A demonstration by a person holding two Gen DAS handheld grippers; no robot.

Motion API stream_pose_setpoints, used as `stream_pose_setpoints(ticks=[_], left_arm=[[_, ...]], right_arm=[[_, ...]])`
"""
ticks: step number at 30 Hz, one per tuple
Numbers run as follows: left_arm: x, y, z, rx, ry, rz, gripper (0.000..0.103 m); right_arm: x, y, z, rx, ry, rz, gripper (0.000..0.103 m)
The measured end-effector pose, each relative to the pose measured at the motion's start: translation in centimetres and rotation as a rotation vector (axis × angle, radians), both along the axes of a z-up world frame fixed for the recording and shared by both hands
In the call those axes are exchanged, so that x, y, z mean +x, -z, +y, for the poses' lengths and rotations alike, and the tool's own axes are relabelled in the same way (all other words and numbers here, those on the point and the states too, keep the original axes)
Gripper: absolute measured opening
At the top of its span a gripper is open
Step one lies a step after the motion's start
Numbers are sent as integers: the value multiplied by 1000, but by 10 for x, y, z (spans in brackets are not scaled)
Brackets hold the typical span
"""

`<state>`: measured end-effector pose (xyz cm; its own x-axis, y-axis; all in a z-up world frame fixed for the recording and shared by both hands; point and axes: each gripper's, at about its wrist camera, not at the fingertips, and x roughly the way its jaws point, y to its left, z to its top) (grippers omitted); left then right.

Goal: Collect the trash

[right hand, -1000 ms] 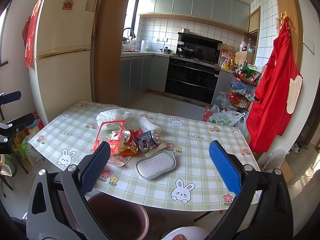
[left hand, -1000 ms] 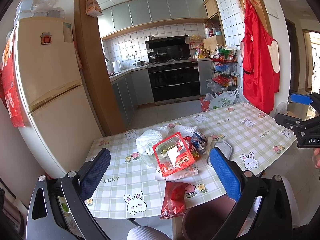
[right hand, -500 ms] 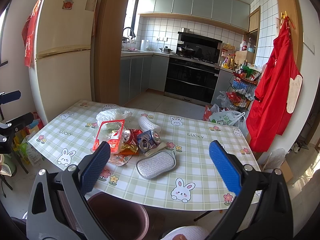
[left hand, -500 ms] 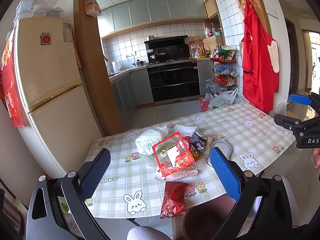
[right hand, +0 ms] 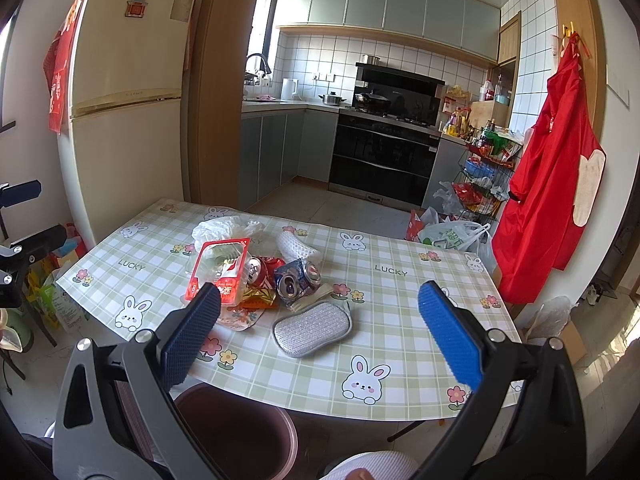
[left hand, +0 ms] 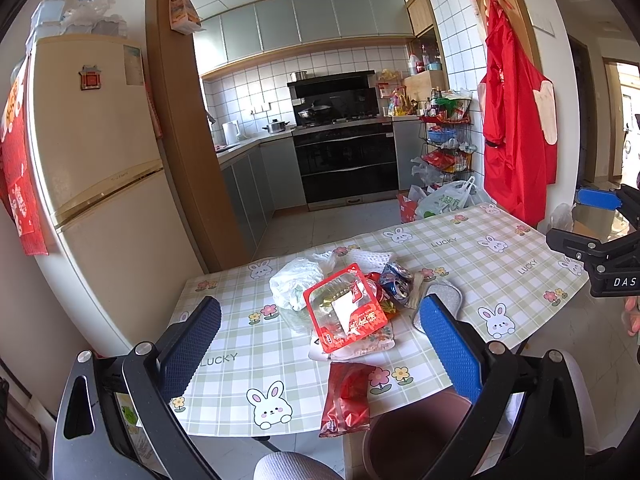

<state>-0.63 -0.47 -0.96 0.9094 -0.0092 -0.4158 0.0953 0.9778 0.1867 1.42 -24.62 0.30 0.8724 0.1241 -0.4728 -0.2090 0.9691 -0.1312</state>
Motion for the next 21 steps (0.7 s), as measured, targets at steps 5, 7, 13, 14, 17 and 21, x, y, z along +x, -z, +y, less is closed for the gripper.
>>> stream_pose_setpoints(ticks=[5,7,13,14,17,21], left_arm=[[0,0,0,0,-1,1,98],[0,0,0,-4,1,4,98],[0,0,1,-23,3,12,98],[0,1,4,-34,6,5,98],[5,6,20,-99,3,9,98],[17,22,36,-126,-32,46,98]], right_arm=[[1,0,0,-1,1,1,97],[1,-1,0,0,-1,1,97],[-3,6,-2,1,2,6,97],[-4,7,-3,3,3,6,97],[-4,33,-4,27,3,8,97],[6,46,-5,79,8,37,97]])
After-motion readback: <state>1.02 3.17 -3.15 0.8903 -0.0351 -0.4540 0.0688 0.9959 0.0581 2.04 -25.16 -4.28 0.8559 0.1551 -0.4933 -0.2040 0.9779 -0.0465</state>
